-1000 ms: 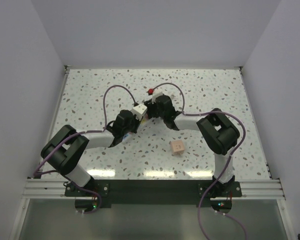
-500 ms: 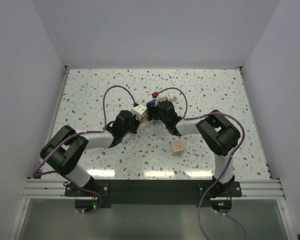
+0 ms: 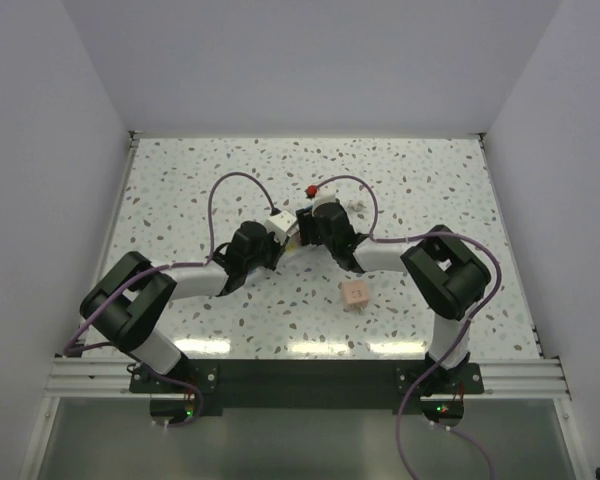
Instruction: Insert the plug
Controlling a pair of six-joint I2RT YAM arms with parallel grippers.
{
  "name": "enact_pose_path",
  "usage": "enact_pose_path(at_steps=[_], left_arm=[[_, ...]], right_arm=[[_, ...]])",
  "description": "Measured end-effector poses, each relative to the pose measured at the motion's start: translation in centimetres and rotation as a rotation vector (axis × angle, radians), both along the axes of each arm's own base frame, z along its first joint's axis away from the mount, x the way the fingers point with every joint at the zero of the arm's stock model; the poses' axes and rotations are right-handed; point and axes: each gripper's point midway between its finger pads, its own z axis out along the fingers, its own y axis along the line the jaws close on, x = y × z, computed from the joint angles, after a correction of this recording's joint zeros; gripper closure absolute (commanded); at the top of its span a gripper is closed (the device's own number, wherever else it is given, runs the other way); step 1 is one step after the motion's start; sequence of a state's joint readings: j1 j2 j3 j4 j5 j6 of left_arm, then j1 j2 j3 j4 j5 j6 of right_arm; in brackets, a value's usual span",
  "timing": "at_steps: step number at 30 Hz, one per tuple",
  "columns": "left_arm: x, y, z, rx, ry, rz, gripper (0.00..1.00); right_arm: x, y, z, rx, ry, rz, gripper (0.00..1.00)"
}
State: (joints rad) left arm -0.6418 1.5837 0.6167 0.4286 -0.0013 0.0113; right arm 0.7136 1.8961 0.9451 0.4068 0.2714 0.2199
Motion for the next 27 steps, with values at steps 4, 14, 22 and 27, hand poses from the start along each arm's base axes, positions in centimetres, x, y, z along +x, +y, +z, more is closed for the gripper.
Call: enact_pose_path(at_steps=[4, 14, 22, 27], left_arm=[[-0.1, -0.2, 0.0, -0.003, 0.002, -0.007, 1.0], [-0.8, -1.0, 0.0, -0.021, 0.017, -0.041, 1.0], [-1.1, -1.4, 0.0, -0.033, 0.026, -0.055, 1.0], [-1.2, -1.5, 0.0, -0.035, 0.028, -0.059, 1.0]], right_arm=[[-0.2, -0.2, 0.1, -0.008, 0.009, -0.003, 0.68], [-1.3, -1.3, 0.3, -0.011, 0.012, -0.018, 0.52], [-1.7, -1.7, 0.4, -0.011, 0.008, -0.025, 0.31], [-1.9, -1.7, 0.4, -0.013, 0.006, -0.02, 0.29]])
